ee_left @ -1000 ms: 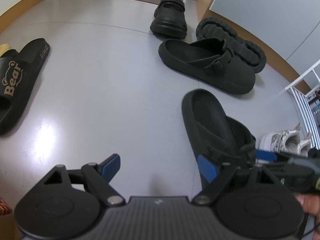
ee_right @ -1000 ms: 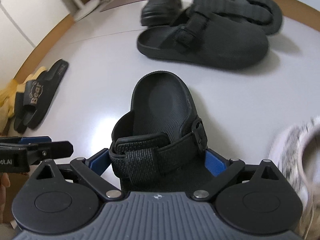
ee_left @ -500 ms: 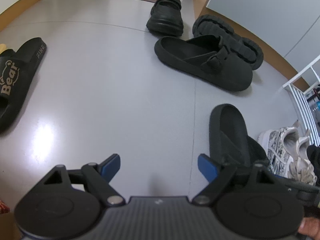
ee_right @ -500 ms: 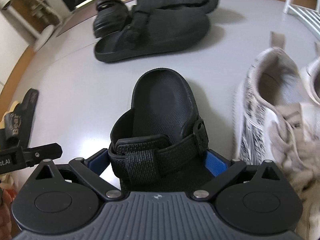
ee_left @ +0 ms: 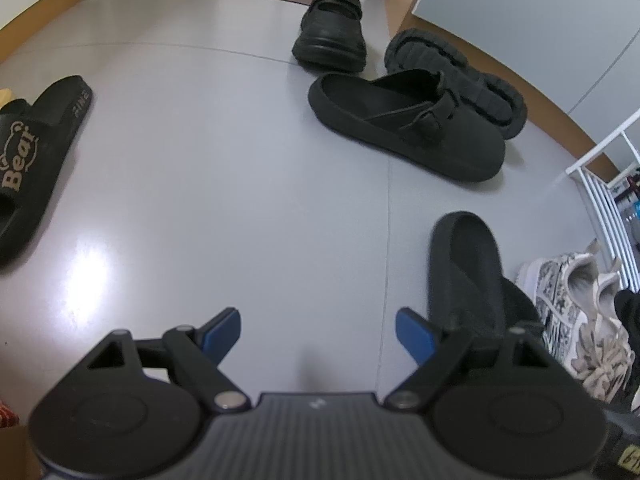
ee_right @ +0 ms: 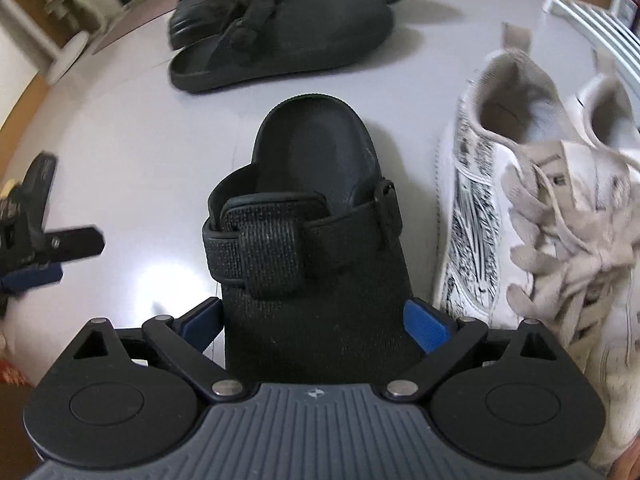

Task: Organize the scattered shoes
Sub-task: 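Carry the black clog with the right tool and lower it beside the white sneakers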

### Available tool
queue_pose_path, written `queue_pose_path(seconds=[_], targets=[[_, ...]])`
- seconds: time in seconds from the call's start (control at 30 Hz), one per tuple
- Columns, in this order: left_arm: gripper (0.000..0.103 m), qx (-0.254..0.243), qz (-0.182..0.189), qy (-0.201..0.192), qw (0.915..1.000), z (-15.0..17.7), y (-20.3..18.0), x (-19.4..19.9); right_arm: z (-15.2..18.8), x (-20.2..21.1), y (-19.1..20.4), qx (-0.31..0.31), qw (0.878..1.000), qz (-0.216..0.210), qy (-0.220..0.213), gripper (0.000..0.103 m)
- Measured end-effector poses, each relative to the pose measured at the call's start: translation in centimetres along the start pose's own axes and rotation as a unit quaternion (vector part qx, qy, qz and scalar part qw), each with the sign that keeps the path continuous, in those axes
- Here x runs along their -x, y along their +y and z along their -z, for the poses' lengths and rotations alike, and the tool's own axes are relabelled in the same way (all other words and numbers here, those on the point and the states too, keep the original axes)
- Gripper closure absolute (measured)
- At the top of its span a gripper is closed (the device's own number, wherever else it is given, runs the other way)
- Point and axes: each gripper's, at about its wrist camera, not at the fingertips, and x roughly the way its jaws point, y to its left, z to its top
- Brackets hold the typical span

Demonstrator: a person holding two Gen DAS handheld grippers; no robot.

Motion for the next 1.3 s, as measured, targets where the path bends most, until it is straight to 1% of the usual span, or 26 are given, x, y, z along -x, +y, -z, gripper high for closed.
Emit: queue_pose_path(seconds=[0.1,0.23,0.33,0.5,0.57,0.67,0.8,0.87,0.93,1.0,1.07,1.17,1.3], targets=[[0.017,-0.002,-0.002,-0.003,1.0000,-0.2,0.1,0.1,0.1,0.1,-0.3,-0.035,0.999,0.007,0.005,0.005],[0.017,0.000,-0.003,-0.003,1.0000,-0.2,0.2,0.0,0.6,0.4,0.1,-0.046,0.999,0.014,0.017,0.005],[0.017,0.001,-0.002,-0.002,1.0000,-0.2,0.3,0.0,0.9,0.5,0.5,-0.043,0.999,0.018,0.022,0.004],[0.017,0.000,-0.005,-0.005,1.0000,-0.4,0.5,0.2,1.2,0.6,1.1,-0.007,1.000,0.016,0.018,0.004],[0.017,0.002,-0.006,-0.006,1.0000,-0.5,0.6,0.2,1.2,0.6,1.1,-0.005,1.000,0.017,0.018,0.003],[0.017,0.000,-0.007,-0.007,1.0000,-0.6,0.5,0.2,0.9,0.7,0.7,-0.026,0.999,0.011,0.020,0.003],[0.017,-0.002,-0.009,-0.005,0.9999,-0.5,0.4,0.1,0.4,0.9,0.0,-0.063,0.997,0.000,0.036,0.005],[0.017,-0.002,-0.009,-0.005,0.9999,-0.6,0.5,0.2,0.3,1.2,0.2,-0.049,0.998,-0.002,0.042,0.007],[0.017,-0.002,-0.009,-0.006,0.9999,-0.6,0.5,0.2,0.2,1.4,0.8,-0.022,0.999,0.003,0.029,0.008],[0.017,-0.004,-0.010,-0.007,0.9999,-0.7,0.5,0.2,-0.1,2.2,2.3,0.040,0.999,0.028,-0.014,0.006],[0.017,-0.002,-0.010,-0.008,0.9999,-0.7,0.5,0.2,-0.4,2.0,2.9,0.070,0.997,0.032,-0.025,0.005],[0.017,-0.001,-0.008,-0.009,0.9999,-0.7,0.6,0.3,-1.1,0.7,3.3,0.075,0.997,0.017,-0.023,0.005],[0.017,0.000,-0.008,-0.007,0.9999,-0.8,0.8,0.4,-2.0,-0.3,4.1,0.094,0.995,0.019,-0.027,0.003]])
